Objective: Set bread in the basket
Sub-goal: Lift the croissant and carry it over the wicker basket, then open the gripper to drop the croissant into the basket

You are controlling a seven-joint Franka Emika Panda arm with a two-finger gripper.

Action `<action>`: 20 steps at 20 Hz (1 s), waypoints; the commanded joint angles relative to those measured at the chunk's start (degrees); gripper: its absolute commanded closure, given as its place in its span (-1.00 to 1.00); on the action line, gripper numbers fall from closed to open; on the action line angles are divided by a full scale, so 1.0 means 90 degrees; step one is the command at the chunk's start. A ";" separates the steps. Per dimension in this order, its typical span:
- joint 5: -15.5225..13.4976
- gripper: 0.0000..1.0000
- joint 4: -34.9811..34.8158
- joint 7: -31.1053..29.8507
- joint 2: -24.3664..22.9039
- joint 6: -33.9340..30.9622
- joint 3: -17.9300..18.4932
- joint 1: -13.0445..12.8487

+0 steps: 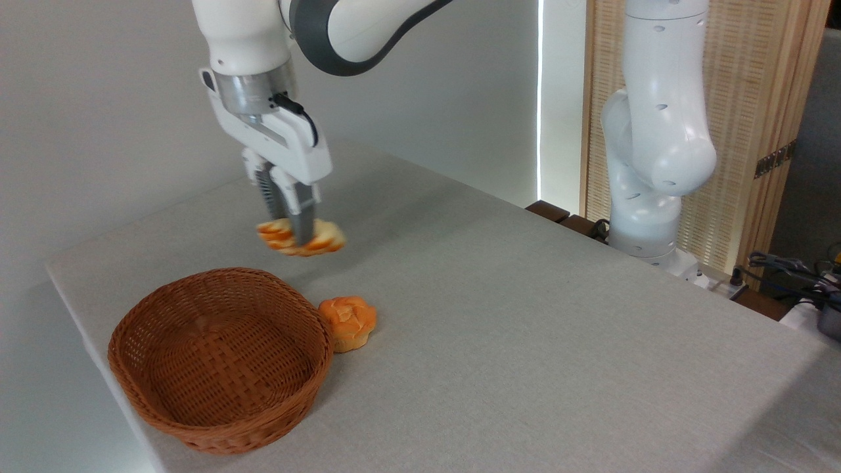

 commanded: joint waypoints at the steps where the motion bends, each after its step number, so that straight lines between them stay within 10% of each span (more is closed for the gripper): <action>1: -0.0400 0.24 0.0159 -0.0075 0.0053 0.0890 0.0284 0.0001; 3: -0.0753 0.03 0.0159 -0.0075 0.0121 0.1330 0.0382 0.0001; 5: -0.0764 -1.00 0.0159 -0.0221 0.0209 0.1604 0.0392 0.0001; 20: -0.0510 -1.00 0.0159 -0.0212 0.0591 0.2152 0.0392 0.0010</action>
